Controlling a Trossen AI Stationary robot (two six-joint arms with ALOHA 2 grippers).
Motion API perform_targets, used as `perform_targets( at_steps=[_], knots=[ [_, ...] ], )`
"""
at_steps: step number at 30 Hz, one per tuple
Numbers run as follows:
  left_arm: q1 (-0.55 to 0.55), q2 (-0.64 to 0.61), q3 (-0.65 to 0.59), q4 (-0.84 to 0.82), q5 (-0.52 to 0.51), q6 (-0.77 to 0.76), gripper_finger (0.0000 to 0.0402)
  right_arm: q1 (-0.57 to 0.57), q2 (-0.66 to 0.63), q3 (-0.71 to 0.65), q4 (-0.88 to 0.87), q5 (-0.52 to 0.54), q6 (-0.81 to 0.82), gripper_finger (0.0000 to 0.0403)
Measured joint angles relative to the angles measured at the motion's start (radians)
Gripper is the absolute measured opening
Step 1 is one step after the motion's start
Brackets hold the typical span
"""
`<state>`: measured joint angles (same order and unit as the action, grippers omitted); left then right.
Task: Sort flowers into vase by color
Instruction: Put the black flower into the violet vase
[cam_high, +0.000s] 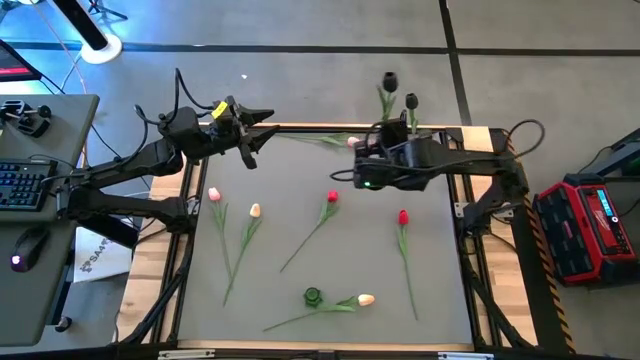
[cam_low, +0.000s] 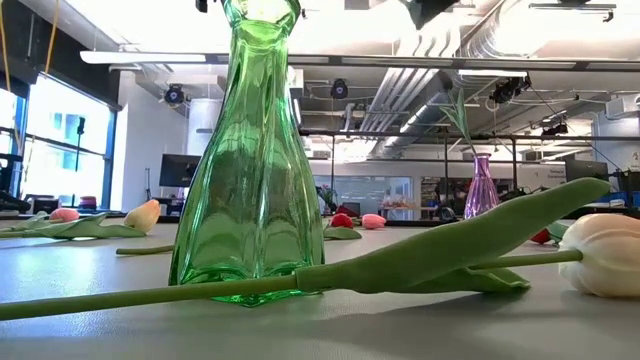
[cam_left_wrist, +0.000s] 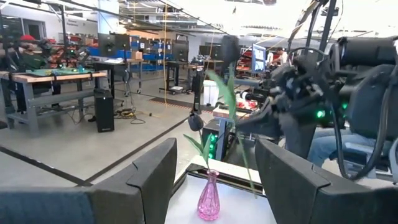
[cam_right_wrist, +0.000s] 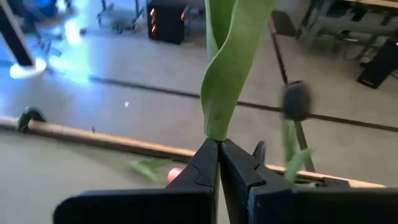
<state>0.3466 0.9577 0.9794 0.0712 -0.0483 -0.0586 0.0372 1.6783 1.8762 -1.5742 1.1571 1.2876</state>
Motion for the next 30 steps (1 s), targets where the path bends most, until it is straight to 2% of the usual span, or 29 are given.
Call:
perform_targets(
  at_steps=[5,14,20,25,30],
  knots=[
    [0.000,0.000,0.000,0.000,0.000,0.000,0.0206,0.030,-0.102,-0.094,0.006,0.114,0.038,0.0000],
    [-0.001,0.000,0.000,0.000,0.000,0.000,0.0206,0.073,-0.394,-0.482,0.065,0.189,0.178,0.0000],
    [0.000,0.000,0.000,0.000,0.000,0.000,0.0206,0.151,-0.579,-0.690,0.122,0.193,0.178,0.0000],
    [0.000,0.000,0.000,0.000,0.000,0.000,0.0206,0.210,-0.722,-0.811,0.131,0.220,0.164,0.0000],
    [0.000,0.000,0.000,0.000,0.000,0.000,0.0206,0.251,-0.851,-0.872,0.137,0.251,0.038,0.0000]
  ],
)
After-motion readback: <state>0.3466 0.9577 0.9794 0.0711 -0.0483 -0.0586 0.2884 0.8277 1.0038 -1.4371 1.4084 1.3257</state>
